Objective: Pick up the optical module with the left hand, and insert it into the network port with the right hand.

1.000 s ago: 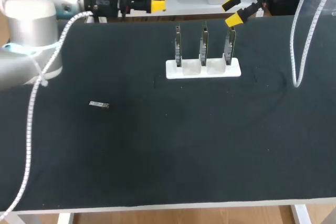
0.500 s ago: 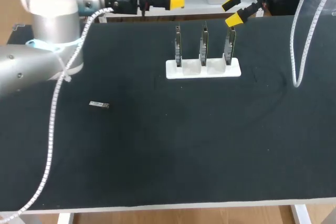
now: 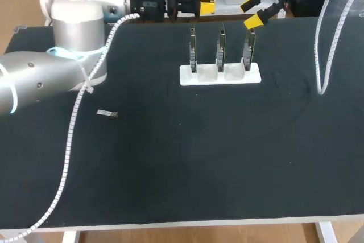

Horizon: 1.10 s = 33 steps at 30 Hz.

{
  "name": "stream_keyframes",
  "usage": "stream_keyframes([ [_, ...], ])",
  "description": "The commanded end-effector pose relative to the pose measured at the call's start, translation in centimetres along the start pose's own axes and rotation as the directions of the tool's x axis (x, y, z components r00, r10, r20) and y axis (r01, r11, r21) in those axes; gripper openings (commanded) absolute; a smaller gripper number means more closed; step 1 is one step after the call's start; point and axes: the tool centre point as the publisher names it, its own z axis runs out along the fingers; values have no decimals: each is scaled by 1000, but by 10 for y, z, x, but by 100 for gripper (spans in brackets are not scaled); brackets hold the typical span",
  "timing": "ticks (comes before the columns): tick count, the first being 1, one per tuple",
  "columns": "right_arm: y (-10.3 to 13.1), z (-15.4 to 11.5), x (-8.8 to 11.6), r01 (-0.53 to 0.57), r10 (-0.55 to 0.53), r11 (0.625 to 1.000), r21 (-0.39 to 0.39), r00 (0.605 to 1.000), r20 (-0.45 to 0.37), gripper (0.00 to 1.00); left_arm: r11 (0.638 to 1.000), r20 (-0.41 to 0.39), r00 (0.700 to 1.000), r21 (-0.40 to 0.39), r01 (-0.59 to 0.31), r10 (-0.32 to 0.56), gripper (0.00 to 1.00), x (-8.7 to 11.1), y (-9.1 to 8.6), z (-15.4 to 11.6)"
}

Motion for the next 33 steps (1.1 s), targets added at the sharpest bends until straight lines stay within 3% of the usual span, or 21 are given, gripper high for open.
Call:
stream_keyframes([
  [1, 0, 0, 0, -1, 1, 1000, 0, 1000, -1, 100, 1000, 3, 1000, -24, 2, -2, 0, 4, -2, 9],
  [6, 0, 0, 0, -1, 1, 1000, 0, 1000, -1, 100, 998, -43, 998, -43, -38, 37, 0, 5, 0, 16],
  [14, 0, 0, 0, -1, 1, 1000, 0, 1000, -1, 100, 1000, -105, 995, -25, -6, 4, 0, 16, 5, 24],
  [33, 0, 0, 0, -1, 1, 1000, 0, 1000, -1, 100, 1000, -112, 993, 0, 25, -25, 0, 24, 15, 24],
])
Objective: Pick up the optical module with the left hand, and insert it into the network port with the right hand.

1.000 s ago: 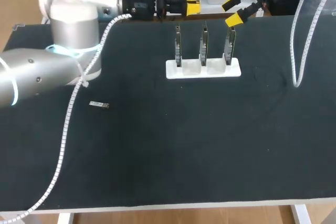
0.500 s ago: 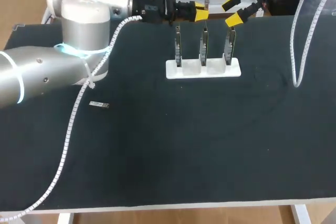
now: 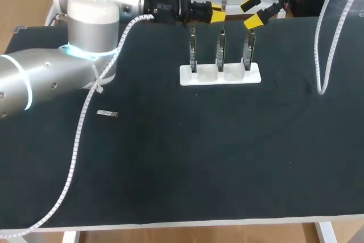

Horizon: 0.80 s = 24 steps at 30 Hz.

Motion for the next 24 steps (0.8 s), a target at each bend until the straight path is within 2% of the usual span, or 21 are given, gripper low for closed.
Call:
stream_keyframes([
  [1, 0, 0, 0, -1, 1, 1000, 0, 1000, -1, 100, 1000, 8, 1000, 13, 7, -7, 0, 1, 7, 1],
  [24, 0, 0, 0, -1, 1, 1000, 0, 1000, -1, 100, 999, 33, 999, 2, 39, -39, 0, 5, 7, 3],
])
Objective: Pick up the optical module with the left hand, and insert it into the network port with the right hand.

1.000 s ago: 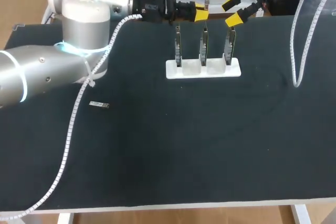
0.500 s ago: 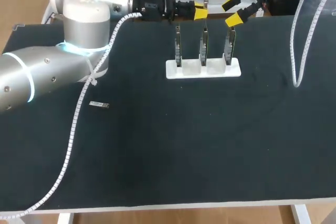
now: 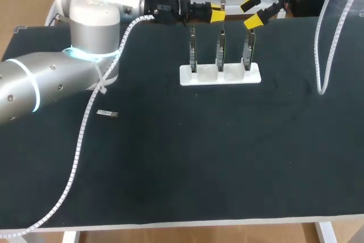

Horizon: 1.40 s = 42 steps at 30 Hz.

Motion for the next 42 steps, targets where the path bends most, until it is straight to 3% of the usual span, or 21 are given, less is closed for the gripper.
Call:
stream_keyframes([
  [1, 0, 0, 0, -1, 1, 1000, 0, 1000, -1, 100, 1000, -1, 1000, -4, 0, 0, 0, 0, -1, 1],
  [9, 0, 0, 0, -1, 1, 1000, 0, 1000, -1, 100, 1000, -34, 999, 6, -17, 17, 0, 1, -1, 5],
  [42, 0, 0, 0, -1, 1, 1000, 0, 1000, -1, 100, 1000, -2, 1000, 13, -17, 17, 0, 3, -5, 1],
])
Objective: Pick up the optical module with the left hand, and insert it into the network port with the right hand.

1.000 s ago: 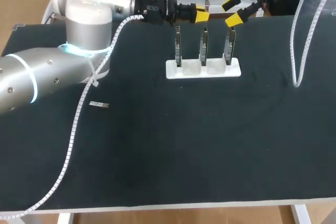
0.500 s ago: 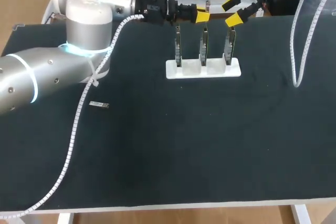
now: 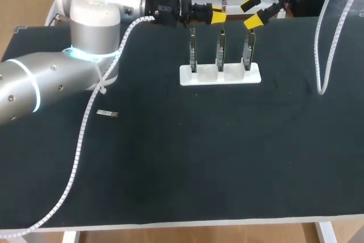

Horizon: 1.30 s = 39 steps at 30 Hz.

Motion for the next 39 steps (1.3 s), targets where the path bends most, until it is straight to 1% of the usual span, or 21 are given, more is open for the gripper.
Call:
stream_keyframes([
  [1, 0, 0, 0, -1, 1, 1000, 0, 1000, -1, 100, 1000, 3, 1000, -2, -2, 2, 0, 1, -1, 0],
  [14, -1, 0, -1, 0, 0, 1000, -3, 1000, 4, 100, 1000, 3, 1000, -2, -2, 2, 0, 1, -1, 0],
  [16, -3, -1, -2, 11, -11, 1000, 3, 1000, -6, 100, 1000, 3, 1000, -2, -2, 2, 0, 1, -1, 0],
  [17, -6, -4, -4, 7, -7, 1000, 11, 1000, 5, 100, 1000, 3, 1000, -2, -2, 2, 0, 1, -1, 0],
  [20, -11, -7, -6, 23, -23, 999, 24, 1000, -6, 100, 1000, 3, 1000, -2, -2, 2, 0, 1, -1, 0],
  [25, -21, -10, -13, 49, -48, 999, 17, 999, -24, 100, 1000, 3, 1000, -2, -2, 2, 0, 1, -1, 0],
  [33, -30, -3, -25, 81, -81, 997, -6, 996, -29, 100, 1000, 3, 1000, -2, -2, 2, 0, 1, -1, 0],
  [39, -32, 4, -30, 95, -95, 995, -16, 995, -18, 100, 1000, 3, 1000, -2, -2, 2, 0, 1, -1, 0],
])
